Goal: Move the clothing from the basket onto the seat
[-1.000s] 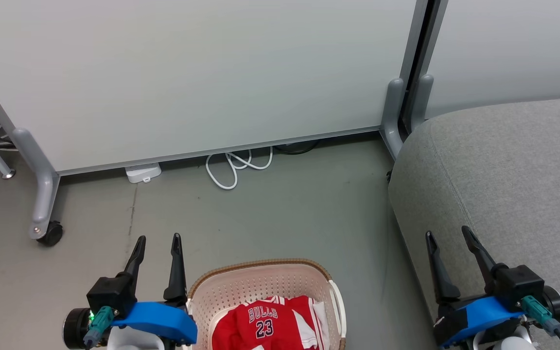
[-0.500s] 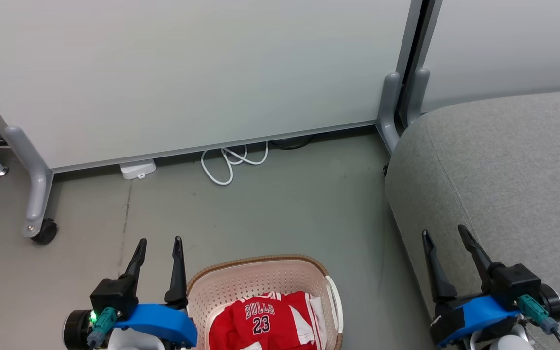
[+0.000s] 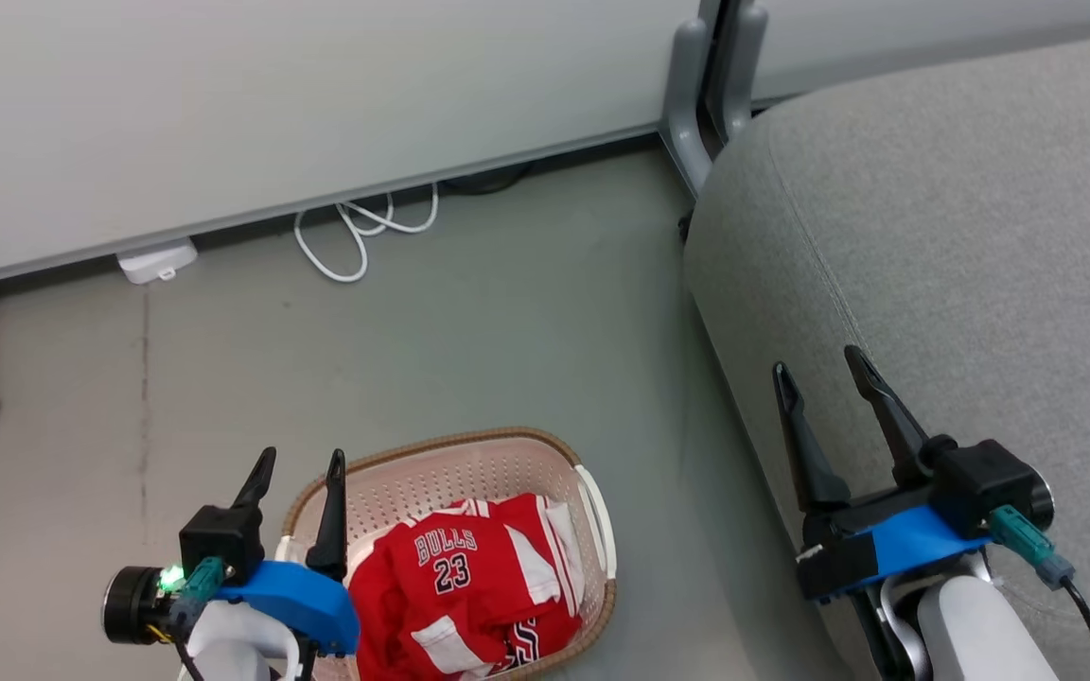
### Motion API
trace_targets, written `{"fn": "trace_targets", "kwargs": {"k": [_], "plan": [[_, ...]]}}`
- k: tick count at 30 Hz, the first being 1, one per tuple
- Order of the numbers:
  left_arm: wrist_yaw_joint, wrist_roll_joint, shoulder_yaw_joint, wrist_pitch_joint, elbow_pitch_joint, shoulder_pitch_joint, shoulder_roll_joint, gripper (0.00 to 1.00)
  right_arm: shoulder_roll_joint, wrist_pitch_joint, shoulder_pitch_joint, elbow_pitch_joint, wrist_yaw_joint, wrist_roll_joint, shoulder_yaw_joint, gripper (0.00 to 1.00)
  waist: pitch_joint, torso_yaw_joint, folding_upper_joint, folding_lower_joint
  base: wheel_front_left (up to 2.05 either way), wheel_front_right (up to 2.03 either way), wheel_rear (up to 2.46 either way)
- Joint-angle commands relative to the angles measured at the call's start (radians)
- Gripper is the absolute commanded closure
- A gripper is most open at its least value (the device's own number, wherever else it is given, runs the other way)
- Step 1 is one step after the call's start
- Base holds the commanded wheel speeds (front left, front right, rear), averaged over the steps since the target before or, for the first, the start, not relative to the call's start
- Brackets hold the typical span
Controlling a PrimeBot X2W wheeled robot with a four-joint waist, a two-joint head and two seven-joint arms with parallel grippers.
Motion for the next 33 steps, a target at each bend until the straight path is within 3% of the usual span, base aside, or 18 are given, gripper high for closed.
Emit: {"fn": "trace_targets", "kwargs": {"k": [1, 17, 26, 33], "plan": [[-0.008, 0.013, -0.014, -0.003, 0.033, -0.047, 0.016, 0.0, -0.003, -0.003, -0.034, -0.015, 0.0, 0.019, 0.009, 0.0, 0.082, -0.061, 0.0, 0.0, 0.0, 0.0, 0.0], [-0.033, 0.065, -0.169, 0.07, 0.253, -0.293, 0.153, 0.0, -0.002, -0.003, -0.174, -0.105, 0.0, 0.108, 0.101, 0.0, 0.392, -0.203, 0.0, 0.0, 0.0, 0.0, 0.0], [-0.032, -0.011, -0.357, 0.205, 0.308, -0.427, 0.268, 0.0, -0.002, -0.003, -0.245, -0.151, 0.0, 0.152, 0.133, 0.0, 0.555, -0.253, 0.0, 0.0, 0.0, 0.0, 0.0], [-0.032, -0.077, -0.448, 0.297, 0.307, -0.512, 0.354, 0.0, -0.002, -0.003, -0.288, -0.173, 0.0, 0.19, 0.157, 0.0, 0.652, -0.275, 0.0, 0.0, 0.0, 0.0, 0.0]]}}
